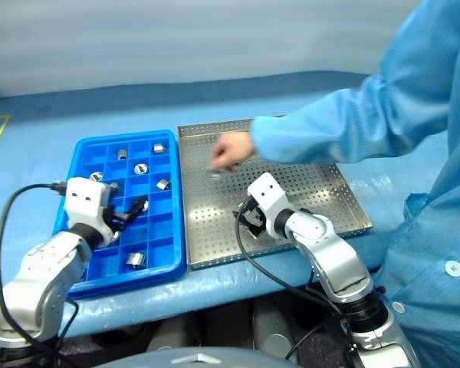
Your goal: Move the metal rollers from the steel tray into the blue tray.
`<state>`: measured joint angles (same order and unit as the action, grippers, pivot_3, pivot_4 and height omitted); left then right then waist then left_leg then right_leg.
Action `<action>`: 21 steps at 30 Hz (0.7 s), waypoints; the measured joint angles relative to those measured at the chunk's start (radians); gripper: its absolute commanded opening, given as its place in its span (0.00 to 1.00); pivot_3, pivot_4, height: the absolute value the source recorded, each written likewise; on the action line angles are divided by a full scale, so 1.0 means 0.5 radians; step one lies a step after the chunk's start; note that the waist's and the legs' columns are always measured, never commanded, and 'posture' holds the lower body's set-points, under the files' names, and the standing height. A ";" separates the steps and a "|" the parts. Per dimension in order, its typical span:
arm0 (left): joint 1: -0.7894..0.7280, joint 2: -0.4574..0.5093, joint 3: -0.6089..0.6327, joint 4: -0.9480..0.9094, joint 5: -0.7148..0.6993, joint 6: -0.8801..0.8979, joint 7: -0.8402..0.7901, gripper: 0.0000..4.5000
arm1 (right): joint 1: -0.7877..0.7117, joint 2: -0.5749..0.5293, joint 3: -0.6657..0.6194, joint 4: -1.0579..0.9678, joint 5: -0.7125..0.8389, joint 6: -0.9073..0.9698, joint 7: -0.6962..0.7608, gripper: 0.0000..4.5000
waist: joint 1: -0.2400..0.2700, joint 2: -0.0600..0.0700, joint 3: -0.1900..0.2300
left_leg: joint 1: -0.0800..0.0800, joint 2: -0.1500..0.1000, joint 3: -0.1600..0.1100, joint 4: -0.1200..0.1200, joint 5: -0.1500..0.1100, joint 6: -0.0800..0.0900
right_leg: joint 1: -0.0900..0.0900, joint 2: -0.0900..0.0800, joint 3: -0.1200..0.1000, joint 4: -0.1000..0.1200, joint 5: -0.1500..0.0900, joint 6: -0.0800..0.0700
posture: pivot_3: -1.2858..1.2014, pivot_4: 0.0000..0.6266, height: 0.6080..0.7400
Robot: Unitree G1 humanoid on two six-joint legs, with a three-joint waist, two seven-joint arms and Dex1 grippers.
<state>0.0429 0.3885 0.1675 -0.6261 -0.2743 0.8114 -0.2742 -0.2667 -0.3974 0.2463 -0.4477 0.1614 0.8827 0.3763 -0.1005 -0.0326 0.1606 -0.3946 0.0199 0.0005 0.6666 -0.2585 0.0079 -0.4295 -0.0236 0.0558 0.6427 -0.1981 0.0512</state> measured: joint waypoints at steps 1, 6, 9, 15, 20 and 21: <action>-0.018 -0.007 -0.053 0.011 -0.011 -0.023 -0.030 0.77 | -0.002 0.005 -0.031 0.028 -0.012 -0.013 -0.019 0.96 | -0.004 0.000 0.000 | 0.000 0.000 0.002 0.000 0.000 0.000 | 0.000 0.000 0.000 0.000 0.001 -0.001 | 0.44 0.24 1.00; -0.134 -0.020 -0.273 0.138 -0.063 -0.131 -0.215 0.77 | -0.014 0.021 -0.122 0.092 -0.016 -0.046 -0.025 0.96 | -0.046 0.001 0.000 | 0.000 -0.001 0.003 -0.001 0.000 0.000 | 0.000 0.001 0.002 0.001 0.001 0.000 | 0.43 0.24 1.00; -0.205 0.002 -0.421 0.242 -0.073 -0.200 -0.348 0.77 | -0.030 0.063 -0.181 0.139 0.014 -0.055 -0.023 0.96 | -0.084 0.001 0.000 | 0.000 0.000 0.003 -0.001 0.000 0.000 | 0.000 0.004 0.004 0.001 0.001 0.001 | 0.42 0.24 1.00; -0.337 -0.002 -0.526 0.397 -0.072 -0.248 -0.431 0.77 | -0.047 0.191 -0.259 0.392 0.073 -0.172 -0.003 0.96 | -0.168 0.002 0.000 | 0.000 0.000 0.002 -0.001 0.000 0.001 | -0.001 0.005 0.011 0.000 0.010 0.018 | 0.42 0.24 1.00; -0.354 -0.014 -0.568 0.402 -0.077 -0.256 -0.456 0.77 | -0.159 0.251 -0.249 0.699 0.076 -0.396 0.087 0.96 | -0.233 0.003 0.001 | 0.002 -0.001 0.004 -0.001 -0.001 0.003 | -0.001 0.005 0.018 0.000 0.012 0.022 | 0.42 0.24 1.00; -0.353 -0.015 -0.568 0.403 -0.077 -0.256 -0.455 0.77 | -0.196 0.270 -0.243 0.761 0.073 -0.433 0.099 0.96 | -0.245 0.003 0.001 | 0.002 0.000 0.004 0.000 -0.001 0.003 | -0.001 0.006 0.018 0.000 0.012 0.022 | 0.43 0.24 1.00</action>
<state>-0.1337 0.3810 -0.1167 -0.4246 -0.3130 0.6836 -0.5017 -0.3648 -0.2624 0.1247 -0.0672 0.1981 0.6661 0.4260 -0.2229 -0.0313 0.1610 -0.3938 0.0198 0.0027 0.6665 -0.2591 0.0093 -0.4301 -0.0208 0.0647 0.6426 -0.1921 0.0622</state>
